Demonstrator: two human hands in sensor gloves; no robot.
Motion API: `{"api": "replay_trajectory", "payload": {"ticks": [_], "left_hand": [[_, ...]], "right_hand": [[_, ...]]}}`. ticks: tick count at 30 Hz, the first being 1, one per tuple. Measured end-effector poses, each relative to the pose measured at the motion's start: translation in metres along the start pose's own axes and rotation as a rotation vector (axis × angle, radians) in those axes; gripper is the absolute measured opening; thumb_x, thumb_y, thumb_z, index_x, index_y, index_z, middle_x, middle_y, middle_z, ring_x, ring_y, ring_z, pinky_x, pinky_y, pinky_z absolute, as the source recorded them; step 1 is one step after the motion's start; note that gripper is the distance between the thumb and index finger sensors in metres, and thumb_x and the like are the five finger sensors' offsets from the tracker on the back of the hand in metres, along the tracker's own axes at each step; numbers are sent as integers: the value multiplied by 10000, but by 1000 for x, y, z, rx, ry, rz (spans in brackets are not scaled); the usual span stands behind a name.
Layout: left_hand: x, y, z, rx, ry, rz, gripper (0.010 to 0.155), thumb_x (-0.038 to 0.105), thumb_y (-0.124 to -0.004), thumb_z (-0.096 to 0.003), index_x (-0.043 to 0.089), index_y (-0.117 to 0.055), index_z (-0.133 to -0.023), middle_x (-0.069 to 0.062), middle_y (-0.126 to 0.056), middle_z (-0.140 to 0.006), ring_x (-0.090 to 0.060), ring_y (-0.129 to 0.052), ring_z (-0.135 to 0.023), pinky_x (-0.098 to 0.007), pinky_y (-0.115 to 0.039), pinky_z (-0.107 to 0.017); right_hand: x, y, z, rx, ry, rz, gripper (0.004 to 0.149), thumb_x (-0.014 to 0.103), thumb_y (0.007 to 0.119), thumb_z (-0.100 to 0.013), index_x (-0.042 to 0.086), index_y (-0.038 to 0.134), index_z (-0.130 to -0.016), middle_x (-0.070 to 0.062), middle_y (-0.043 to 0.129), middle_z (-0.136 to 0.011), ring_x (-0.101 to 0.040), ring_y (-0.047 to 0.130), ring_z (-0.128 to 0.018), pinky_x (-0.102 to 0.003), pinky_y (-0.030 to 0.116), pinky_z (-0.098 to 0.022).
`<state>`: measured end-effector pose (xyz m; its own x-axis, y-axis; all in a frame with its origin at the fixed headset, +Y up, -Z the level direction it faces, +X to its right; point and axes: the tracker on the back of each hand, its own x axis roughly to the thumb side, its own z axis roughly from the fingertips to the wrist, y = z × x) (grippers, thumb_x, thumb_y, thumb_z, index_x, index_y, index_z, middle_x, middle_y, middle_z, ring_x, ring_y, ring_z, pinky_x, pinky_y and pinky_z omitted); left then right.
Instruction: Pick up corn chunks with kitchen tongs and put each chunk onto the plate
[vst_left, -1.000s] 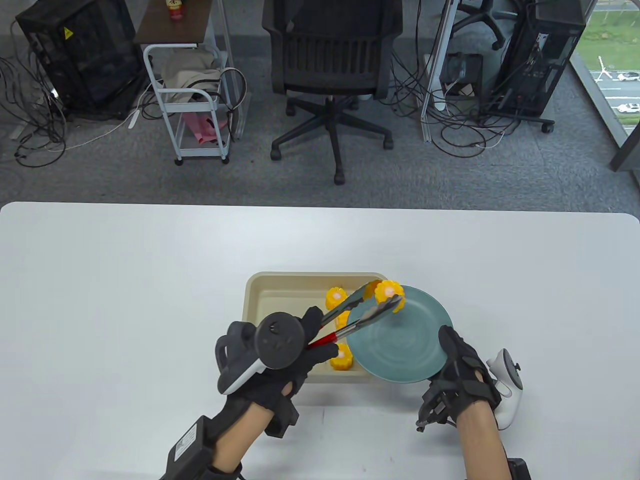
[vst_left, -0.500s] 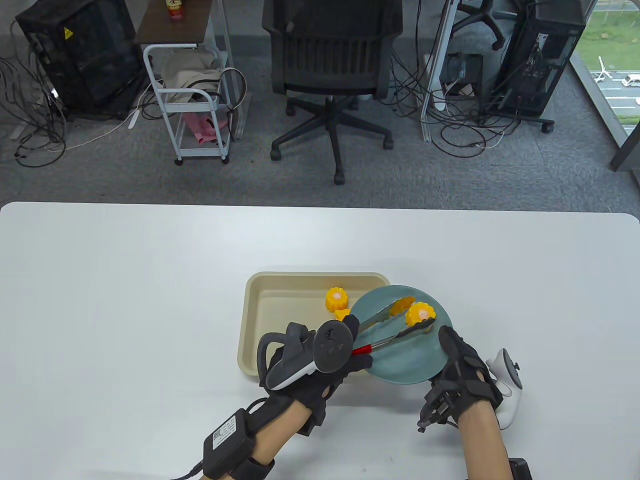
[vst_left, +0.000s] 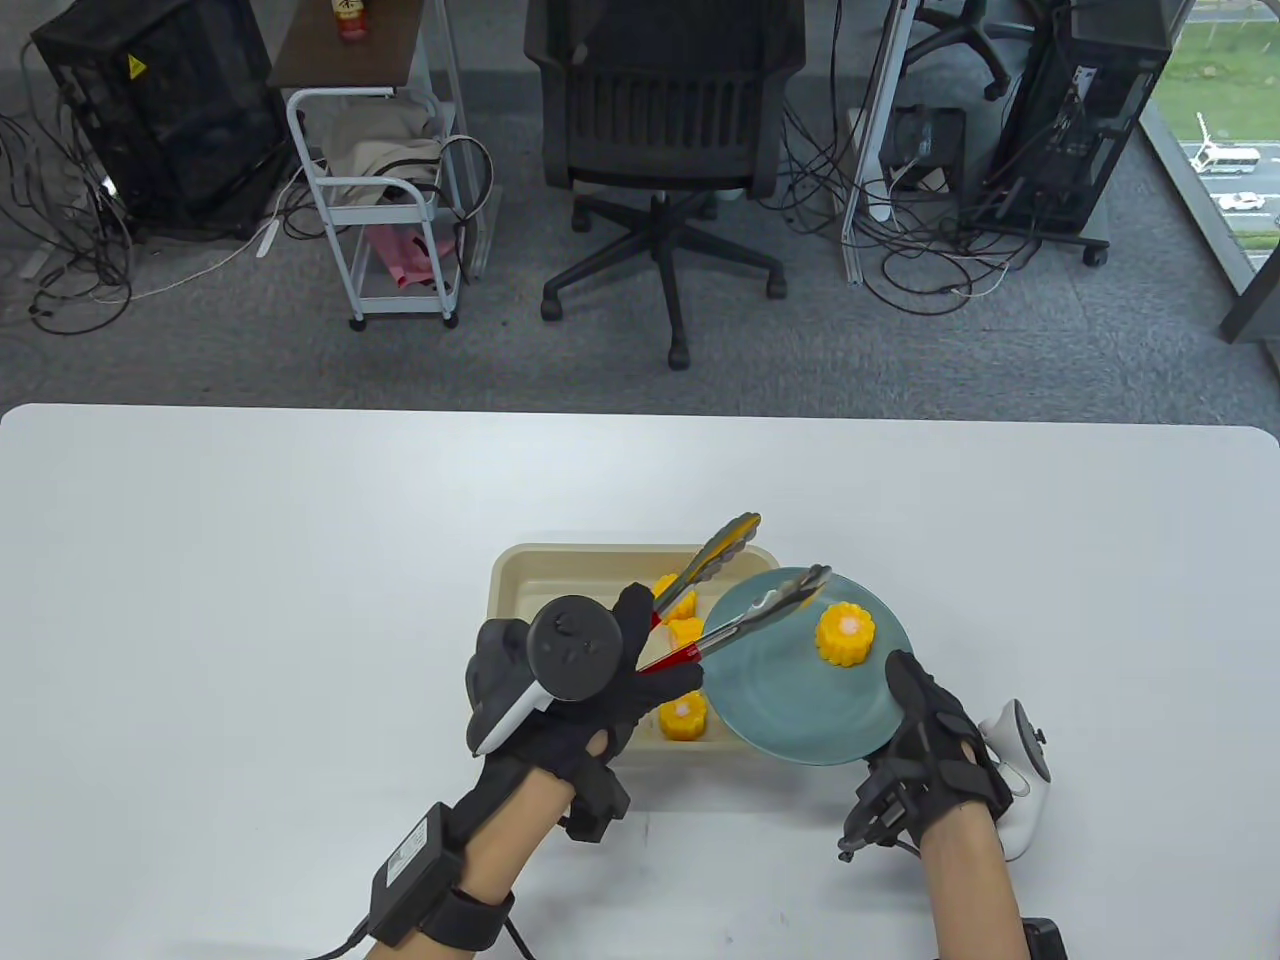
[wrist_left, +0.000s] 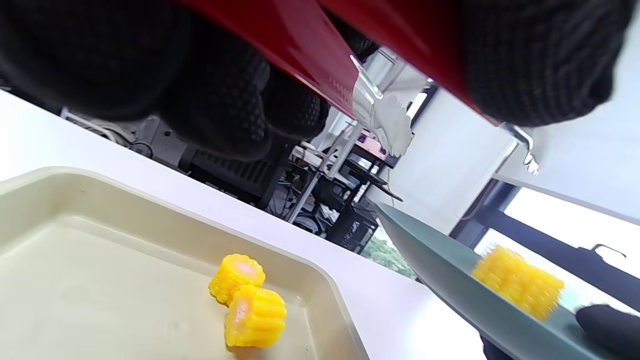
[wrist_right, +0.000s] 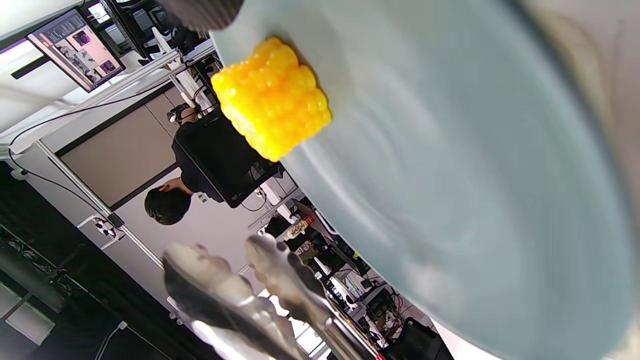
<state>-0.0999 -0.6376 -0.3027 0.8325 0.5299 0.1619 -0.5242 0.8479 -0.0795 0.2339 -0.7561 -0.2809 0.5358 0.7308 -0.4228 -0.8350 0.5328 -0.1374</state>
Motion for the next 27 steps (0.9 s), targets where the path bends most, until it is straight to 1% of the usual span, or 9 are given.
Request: {"api": "replay_trajectory", "payload": {"ticks": [4, 7, 10, 14, 20, 27], "left_hand": [[-17, 2, -7, 7, 65, 31, 876, 671, -784, -383, 205, -560, -1090, -165, -860, -877, -323, -1009, -403, -476, -890, -228], [-31, -2, -12, -8, 140, 20, 875, 671, -781, -388, 200, -557, -1090, -169, -860, -874, -323, -1011, -399, -475, -892, -225], [-45, -10, -19, -32, 211, -7, 874, 673, -779, -389, 200, -557, -1090, -168, -861, -873, -320, -1012, -397, -472, -894, -223], [-60, -22, -27, -76, 273, -24, 874, 673, -778, -390, 196, -558, -1089, -169, -862, -871, -319, -1013, -395, -471, -894, -222], [-76, -42, -37, -139, 341, -72, 871, 674, -777, -390, 199, -561, -1088, -168, -866, -867, -316, -1014, -392, -469, -895, -220], [-85, -54, -46, -183, 390, -101, 856, 676, -778, -392, 202, -590, -1080, -162, -893, -843, -306, -1027, -367, -458, -903, -200]], "right_hand": [[0, 0, 0, -3, 0, 1, 568, 410, 564, -533, 181, 461, -1042, -179, 699, -1024, -412, 882, -848, -459, 875, -567], [0, 0, 0, -4, 0, 1, 566, 410, 565, -534, 183, 461, -1042, -180, 697, -1025, -415, 877, -851, -461, 873, -567], [1, -1, 0, -8, -5, 3, 566, 410, 564, -534, 182, 461, -1042, -179, 696, -1025, -414, 879, -850, -462, 872, -567], [1, -2, 1, -10, -6, -1, 566, 409, 564, -534, 182, 461, -1042, -180, 695, -1026, -415, 877, -850, -463, 871, -567], [2, -2, 0, -10, -5, 6, 565, 410, 565, -535, 184, 463, -1043, -181, 697, -1024, -414, 879, -849, -462, 871, -567], [2, -3, 0, -9, -4, 12, 566, 411, 564, -535, 185, 461, -1044, -183, 696, -1025, -417, 875, -851, -463, 871, -566]]}}
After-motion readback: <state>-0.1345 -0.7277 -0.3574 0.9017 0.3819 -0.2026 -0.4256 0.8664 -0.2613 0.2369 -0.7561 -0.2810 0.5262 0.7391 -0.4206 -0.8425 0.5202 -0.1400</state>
